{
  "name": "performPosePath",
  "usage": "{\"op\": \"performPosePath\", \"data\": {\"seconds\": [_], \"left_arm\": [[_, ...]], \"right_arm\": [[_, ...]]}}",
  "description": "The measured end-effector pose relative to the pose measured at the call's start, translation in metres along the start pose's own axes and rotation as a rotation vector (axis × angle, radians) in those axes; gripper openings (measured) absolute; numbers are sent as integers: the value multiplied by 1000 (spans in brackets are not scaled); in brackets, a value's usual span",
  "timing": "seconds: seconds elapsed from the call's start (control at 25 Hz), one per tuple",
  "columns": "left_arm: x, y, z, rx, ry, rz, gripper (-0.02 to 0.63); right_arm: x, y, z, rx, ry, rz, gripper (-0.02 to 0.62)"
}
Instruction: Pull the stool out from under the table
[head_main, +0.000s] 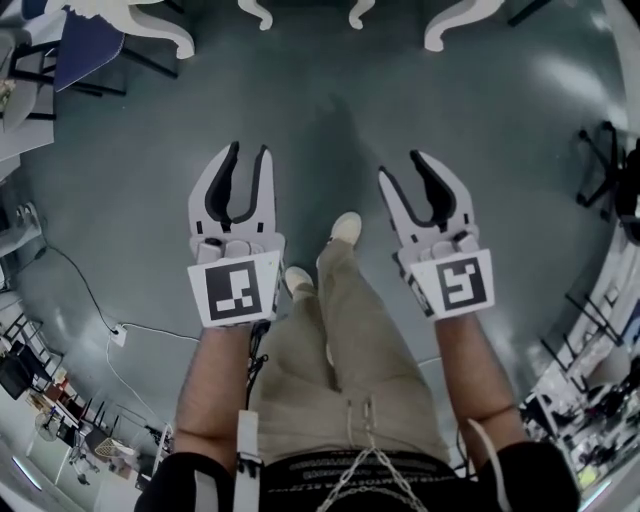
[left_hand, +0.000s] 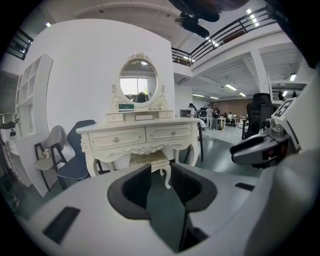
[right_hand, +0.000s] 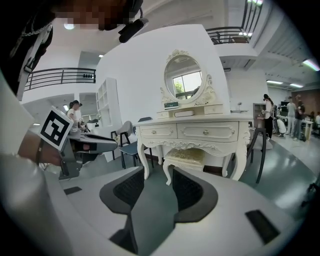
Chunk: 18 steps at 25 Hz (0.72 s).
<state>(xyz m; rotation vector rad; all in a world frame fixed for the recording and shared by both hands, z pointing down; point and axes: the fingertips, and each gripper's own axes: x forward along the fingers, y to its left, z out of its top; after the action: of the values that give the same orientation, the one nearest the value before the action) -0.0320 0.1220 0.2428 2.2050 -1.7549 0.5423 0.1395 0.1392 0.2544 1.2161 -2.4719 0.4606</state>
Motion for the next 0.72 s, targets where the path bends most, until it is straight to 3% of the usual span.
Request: {"op": "performPosePath", "data": {"seconds": [0.32,0.72], "left_arm": [[24,3,14,-24,-24,-3,121],[49,6,-8,11,21,-48,121]], "right_arm": [[19,-15,20,-31,-17,20,160],[36,-23,14,-23,19,-27,160]]}}
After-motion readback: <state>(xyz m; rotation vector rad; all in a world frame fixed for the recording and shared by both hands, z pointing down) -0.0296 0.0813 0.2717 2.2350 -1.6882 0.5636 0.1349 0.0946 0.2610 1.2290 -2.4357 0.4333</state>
